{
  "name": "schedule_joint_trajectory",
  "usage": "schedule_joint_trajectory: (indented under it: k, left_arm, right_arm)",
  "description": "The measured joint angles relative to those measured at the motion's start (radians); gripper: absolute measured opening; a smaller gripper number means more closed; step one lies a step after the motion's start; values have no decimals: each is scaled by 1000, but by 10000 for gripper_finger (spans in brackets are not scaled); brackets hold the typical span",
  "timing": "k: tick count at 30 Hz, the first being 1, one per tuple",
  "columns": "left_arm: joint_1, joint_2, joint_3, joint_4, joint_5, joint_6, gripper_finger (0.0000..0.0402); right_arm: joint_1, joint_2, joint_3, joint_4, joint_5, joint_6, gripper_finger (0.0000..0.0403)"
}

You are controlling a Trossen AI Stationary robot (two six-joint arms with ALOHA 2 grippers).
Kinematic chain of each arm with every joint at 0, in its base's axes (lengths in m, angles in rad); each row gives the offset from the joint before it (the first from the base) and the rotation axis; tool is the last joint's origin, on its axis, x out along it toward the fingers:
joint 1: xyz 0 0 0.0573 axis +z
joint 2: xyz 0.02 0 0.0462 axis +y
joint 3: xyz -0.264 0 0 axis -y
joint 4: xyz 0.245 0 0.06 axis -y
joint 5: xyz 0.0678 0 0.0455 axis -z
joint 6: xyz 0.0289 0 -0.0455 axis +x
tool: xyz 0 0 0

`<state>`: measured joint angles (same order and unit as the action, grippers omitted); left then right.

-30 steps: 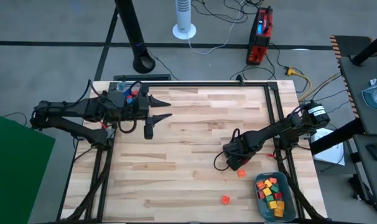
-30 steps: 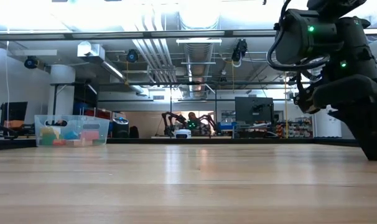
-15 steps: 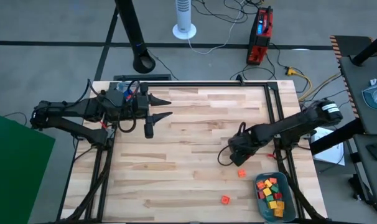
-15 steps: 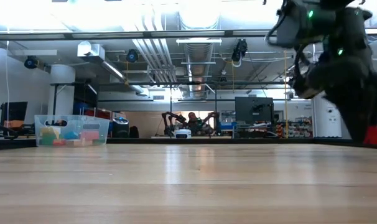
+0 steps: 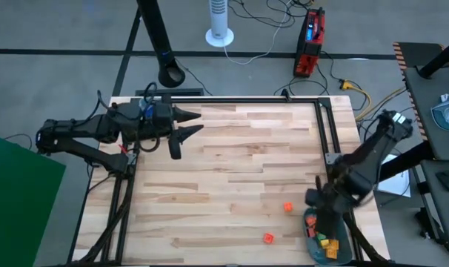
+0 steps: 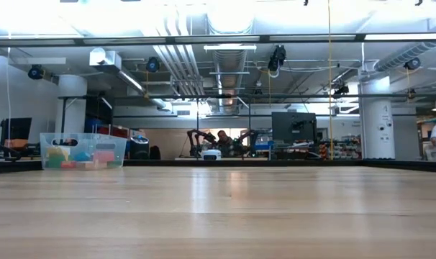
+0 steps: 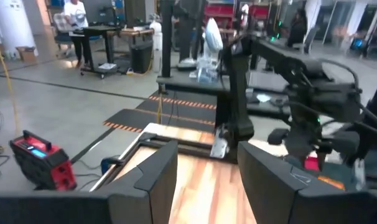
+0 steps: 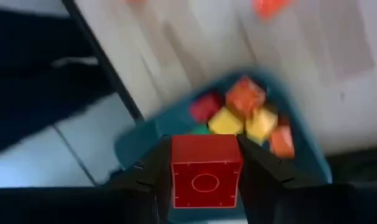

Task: Sort blocks by size
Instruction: Put the red square game piece into the blue bin, then put the orange square game piece into the blue bin

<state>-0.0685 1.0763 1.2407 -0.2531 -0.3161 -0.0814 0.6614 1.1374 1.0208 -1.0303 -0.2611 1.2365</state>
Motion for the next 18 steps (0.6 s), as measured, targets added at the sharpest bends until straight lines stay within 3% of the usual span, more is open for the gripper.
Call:
schedule_joint_trajectory:
  k: [4,7,13,18]
  left_arm:
    - [-1,12,31,-1,1,-25,155]
    - [-1,30,57,-1,0,-36,155]
    - [-1,71,90,-12,0,-33,155]
    - [-1,101,142,-65,0,-33,155]
  right_arm:
    - [179,19,12,-15,72,89,137]
    - [254,27,-8,-10,153,153,184]
    - [265,36,-32,-13,167,158,274]
    - [207,56,-16,-9,166,37,287]
